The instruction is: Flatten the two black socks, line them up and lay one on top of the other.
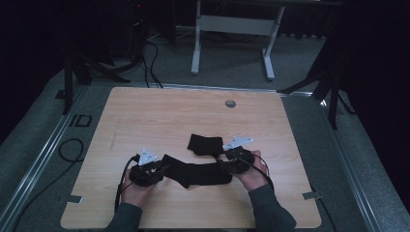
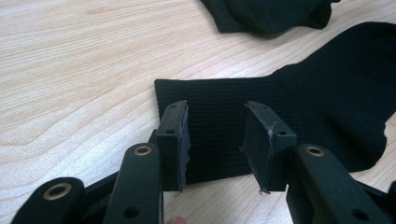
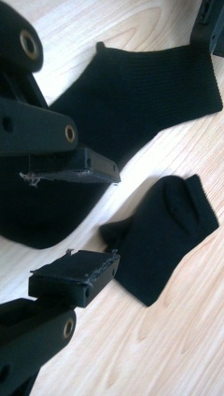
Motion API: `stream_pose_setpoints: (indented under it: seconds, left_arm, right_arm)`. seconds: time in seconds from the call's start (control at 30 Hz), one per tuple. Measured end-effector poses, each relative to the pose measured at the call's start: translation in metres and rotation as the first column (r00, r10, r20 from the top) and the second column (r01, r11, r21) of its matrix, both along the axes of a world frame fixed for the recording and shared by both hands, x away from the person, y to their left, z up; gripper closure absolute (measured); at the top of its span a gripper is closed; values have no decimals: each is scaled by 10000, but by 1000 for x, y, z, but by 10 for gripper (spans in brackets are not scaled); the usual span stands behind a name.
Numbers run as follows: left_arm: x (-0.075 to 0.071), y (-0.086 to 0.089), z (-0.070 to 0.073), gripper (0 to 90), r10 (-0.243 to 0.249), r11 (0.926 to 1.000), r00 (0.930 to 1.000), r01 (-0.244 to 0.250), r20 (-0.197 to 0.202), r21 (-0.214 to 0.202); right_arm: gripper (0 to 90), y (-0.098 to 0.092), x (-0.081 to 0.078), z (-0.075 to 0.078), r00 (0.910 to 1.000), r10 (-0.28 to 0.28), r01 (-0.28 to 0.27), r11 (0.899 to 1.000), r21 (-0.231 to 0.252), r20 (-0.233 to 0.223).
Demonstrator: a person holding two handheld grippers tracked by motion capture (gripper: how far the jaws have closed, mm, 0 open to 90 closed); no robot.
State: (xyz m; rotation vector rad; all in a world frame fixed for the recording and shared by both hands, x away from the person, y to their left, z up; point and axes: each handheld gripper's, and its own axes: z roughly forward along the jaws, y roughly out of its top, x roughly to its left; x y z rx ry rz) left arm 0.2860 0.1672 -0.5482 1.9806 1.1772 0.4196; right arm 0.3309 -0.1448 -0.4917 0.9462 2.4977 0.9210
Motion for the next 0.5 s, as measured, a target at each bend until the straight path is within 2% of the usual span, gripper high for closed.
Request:
stream_pose_setpoints:
  seconds: [0.03, 0.1, 0.23, 0.5]
  left_arm:
    - [0, 0, 0, 606, 7, 10000, 10000, -7, -4, 0]
    - [0, 0, 0, 606, 12, 10000, 10000, -12, 9, 12]
    - [0, 1, 0, 606, 38, 10000, 10000, -38, 17, 27]
    - [0, 1, 0, 605, 81, 10000, 9999, -81, 67, 14]
  right_arm:
    - [549, 8, 4, 0, 9999, 160, -161, 9998, -82, -19]
    - [552, 10, 6, 0, 9997, 245, -245, 9996, -125, -25]
    - [570, 27, 19, -3, 9987, 504, -507, 9984, -265, -110]
    - [610, 57, 41, -12, 9943, 804, -836, 9956, -432, -700]
